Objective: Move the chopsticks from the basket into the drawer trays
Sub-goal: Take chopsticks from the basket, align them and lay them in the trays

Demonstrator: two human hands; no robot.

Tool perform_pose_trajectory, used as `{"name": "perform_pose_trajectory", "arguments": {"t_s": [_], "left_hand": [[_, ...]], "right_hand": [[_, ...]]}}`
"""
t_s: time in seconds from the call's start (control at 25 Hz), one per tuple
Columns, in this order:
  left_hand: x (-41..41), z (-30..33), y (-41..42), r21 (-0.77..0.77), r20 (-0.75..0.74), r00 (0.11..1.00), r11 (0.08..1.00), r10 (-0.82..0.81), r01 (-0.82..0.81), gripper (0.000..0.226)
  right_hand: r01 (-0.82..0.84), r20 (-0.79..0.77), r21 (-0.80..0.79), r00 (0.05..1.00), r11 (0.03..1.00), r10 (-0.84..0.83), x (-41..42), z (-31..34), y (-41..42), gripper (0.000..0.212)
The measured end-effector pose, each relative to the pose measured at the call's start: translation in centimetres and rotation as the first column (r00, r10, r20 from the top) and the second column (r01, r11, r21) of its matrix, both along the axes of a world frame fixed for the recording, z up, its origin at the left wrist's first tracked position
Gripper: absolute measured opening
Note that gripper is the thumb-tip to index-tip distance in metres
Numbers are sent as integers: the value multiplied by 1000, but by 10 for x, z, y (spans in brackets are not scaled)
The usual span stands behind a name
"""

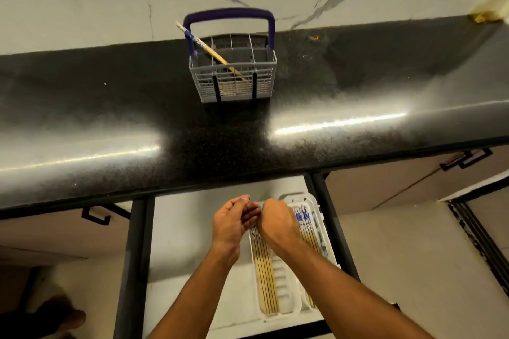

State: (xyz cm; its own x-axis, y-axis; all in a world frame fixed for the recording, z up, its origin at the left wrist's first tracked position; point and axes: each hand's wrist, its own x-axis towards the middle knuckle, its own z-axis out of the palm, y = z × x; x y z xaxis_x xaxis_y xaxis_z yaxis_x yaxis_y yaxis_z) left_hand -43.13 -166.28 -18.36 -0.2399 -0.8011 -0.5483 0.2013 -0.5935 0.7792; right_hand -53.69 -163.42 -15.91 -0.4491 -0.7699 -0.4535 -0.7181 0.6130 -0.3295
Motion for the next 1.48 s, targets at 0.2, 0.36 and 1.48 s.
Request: {"name": "perform_pose_trajectory", "arguments": {"t_s": [0.2,0.36,1.48], "left_hand": [[-15,100,-49,-269,-132,991,962,5,-41,16],[-29,169,-85,-364,-216,976,926,22,-101,17],[-55,216,-328,-604,579,713,796,396,48,19]], "right_hand": [[7,36,-307,999,952,4,-25,101,-29,21],[38,71,-520,997,854,-2,-39,165,-60,21],[-56,-4,-659,997,750,72,-114,183,-187,32]]}}
